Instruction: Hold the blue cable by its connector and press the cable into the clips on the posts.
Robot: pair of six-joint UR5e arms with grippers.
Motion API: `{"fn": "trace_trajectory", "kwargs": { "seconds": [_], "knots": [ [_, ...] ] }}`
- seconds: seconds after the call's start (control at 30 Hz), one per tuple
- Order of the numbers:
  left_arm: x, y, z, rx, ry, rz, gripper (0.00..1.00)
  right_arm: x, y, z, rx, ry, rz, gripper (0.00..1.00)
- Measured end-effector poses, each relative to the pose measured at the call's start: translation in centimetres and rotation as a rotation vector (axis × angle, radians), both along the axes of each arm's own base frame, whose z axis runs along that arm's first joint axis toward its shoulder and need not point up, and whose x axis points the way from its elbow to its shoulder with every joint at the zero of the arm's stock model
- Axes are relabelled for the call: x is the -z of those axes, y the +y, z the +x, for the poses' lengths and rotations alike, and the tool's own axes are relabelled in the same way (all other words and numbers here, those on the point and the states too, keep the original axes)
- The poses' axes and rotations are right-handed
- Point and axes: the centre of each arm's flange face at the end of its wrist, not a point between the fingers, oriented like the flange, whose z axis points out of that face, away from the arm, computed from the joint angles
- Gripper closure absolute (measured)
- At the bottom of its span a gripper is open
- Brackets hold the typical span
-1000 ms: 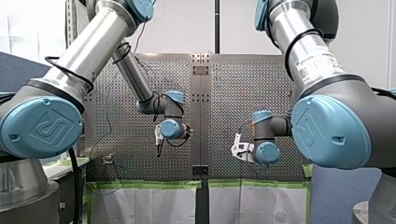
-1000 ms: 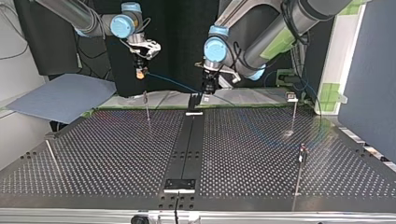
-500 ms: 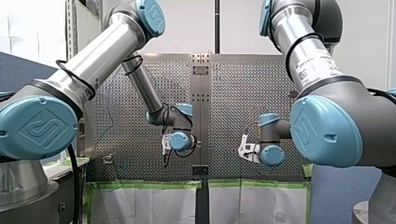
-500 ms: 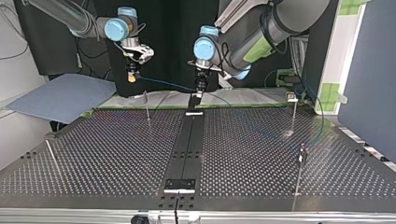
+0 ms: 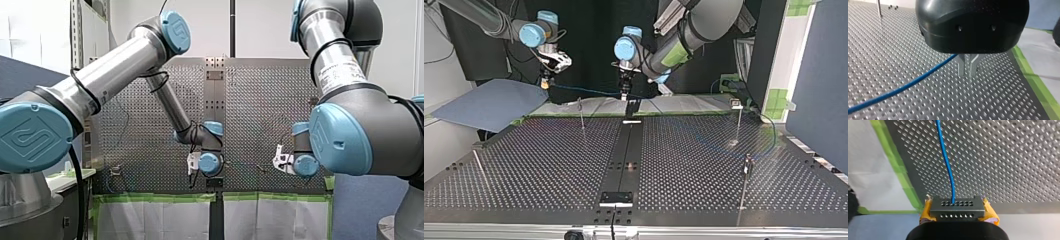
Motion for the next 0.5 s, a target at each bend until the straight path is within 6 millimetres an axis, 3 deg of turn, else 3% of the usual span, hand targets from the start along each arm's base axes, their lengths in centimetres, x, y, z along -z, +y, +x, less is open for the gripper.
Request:
{"fn": "trace_trajectory", "kwargs": {
  "seconds": [0.17,0.5],
  "knots": [
    [0.7,-1.7,0.0,0.013,-0.001,-0.005,0.87,-0.1,-1.0,-0.6,0.009,-0.005,-0.041,1.0],
    [3.7,-4.2,-0.2,0.023,0.02,-0.002,0.87,3.3,-1.9,-0.8,0.009,0.019,-0.021,1.0]
  ]
}}
